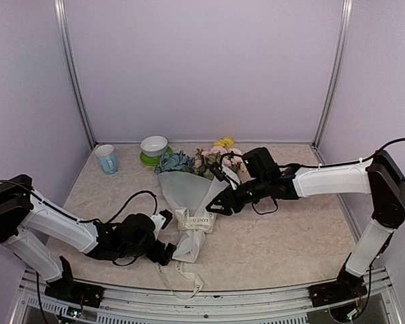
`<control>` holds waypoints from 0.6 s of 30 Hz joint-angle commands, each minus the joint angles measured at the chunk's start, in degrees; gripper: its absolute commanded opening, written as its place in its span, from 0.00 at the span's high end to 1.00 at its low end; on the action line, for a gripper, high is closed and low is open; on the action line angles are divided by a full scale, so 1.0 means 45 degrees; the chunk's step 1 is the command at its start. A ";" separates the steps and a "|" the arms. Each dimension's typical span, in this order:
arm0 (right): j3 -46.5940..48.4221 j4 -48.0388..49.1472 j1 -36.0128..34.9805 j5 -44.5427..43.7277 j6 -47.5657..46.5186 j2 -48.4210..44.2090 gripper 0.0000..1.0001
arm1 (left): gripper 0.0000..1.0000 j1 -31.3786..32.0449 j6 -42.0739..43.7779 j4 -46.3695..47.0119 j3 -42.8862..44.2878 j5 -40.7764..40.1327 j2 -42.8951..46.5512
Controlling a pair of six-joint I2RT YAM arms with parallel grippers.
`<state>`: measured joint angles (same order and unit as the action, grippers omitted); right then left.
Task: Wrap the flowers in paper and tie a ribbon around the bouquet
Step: Cross the half-tied ribbon at the center of the board.
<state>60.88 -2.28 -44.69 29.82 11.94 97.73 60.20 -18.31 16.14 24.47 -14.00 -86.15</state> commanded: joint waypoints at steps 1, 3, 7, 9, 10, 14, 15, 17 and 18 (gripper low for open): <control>-0.0147 0.0143 0.0126 0.0037 -0.0135 -0.0522 0.48 | 0.09 -0.0042 0.1278 -0.0183 0.0516 0.0789 -0.1328; -0.0146 0.0099 0.0144 0.0042 -0.0140 -0.0527 0.48 | 0.32 -0.0293 0.1257 -0.0343 0.0785 0.0959 -0.1708; -0.0187 0.0090 0.0263 -0.0171 -0.0070 -0.0494 0.48 | 1.00 -0.0367 0.1084 -0.0945 0.1081 0.0951 -0.1570; -0.0141 0.0070 0.0362 -0.0141 0.0008 -0.0404 0.48 | 1.00 -0.0201 0.0957 -0.1458 0.1197 0.0875 -0.1174; -0.0103 0.0074 0.0404 -0.0082 0.0034 -0.0353 0.48 | 1.00 -0.0079 0.0791 -0.1805 0.1244 0.0756 -0.0920; 0.0150 0.0061 0.0436 -0.0016 0.0001 -0.0133 0.48 | 1.00 0.0349 -0.0760 -0.3350 0.1389 0.0535 0.0485; 0.0236 0.0054 0.0421 0.0002 -0.0035 -0.0070 0.48 | 1.00 0.0395 -0.1545 -0.3816 0.1390 0.0540 0.0733; 0.0389 -0.0041 0.0419 0.0032 -0.0073 0.0068 0.48 | 1.00 0.0536 -0.2935 -0.4856 0.1303 0.0721 0.1185; 0.0496 -0.0137 0.0419 0.0059 -0.0103 0.0175 0.48 | 1.00 0.0619 -0.3531 -0.5254 0.1240 0.0791 0.1360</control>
<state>61.04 -2.35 -43.24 29.61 11.84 97.23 61.89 -21.74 3.62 29.85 -11.68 -83.68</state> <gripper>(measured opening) 0.523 0.006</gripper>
